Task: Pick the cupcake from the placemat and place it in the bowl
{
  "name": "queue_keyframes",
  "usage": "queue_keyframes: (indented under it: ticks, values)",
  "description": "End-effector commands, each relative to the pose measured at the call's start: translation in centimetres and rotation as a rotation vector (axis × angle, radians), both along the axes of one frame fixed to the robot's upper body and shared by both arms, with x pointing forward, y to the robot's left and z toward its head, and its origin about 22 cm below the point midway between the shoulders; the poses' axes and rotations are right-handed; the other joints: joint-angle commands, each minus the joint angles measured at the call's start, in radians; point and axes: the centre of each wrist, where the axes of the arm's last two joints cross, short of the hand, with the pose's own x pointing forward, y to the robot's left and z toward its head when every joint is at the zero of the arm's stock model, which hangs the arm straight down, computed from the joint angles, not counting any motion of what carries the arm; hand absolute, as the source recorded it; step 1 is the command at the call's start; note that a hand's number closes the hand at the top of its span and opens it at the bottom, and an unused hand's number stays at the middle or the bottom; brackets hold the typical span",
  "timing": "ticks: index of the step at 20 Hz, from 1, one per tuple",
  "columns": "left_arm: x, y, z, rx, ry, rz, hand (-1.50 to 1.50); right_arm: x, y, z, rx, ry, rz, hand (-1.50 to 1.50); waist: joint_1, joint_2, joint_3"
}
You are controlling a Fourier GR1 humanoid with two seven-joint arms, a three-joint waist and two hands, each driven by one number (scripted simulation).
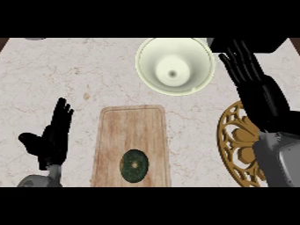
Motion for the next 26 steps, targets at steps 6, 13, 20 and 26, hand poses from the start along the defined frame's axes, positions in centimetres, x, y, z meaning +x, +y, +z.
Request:
queue_keyframes:
  ticks: [6,13,20,26]
  values:
    - [2.1,5.8,5.5,0.294,-0.120,-0.025,0.00,-0.5,-8.0,8.4,-0.258,-0.320,0.411,1.50,-0.010,-0.023,0.028]
    - [1.7,7.9,7.0,0.268,-0.059,-0.009,0.00,-6.7,-21.6,4.1,-0.752,-0.105,-0.013,-1.50,-0.068,-0.018,0.028]
    - [2.2,6.4,7.0,0.275,-0.065,-0.076,0.00,-12.2,-28.7,1.9,-0.849,-0.133,-0.049,-1.50,-0.010,-0.010,0.020]
    - [2.5,6.9,8.7,0.280,-0.079,-0.065,0.00,-9.0,-26.6,7.3,-0.898,-0.139,-0.051,-1.50,0.005,-0.010,0.019]
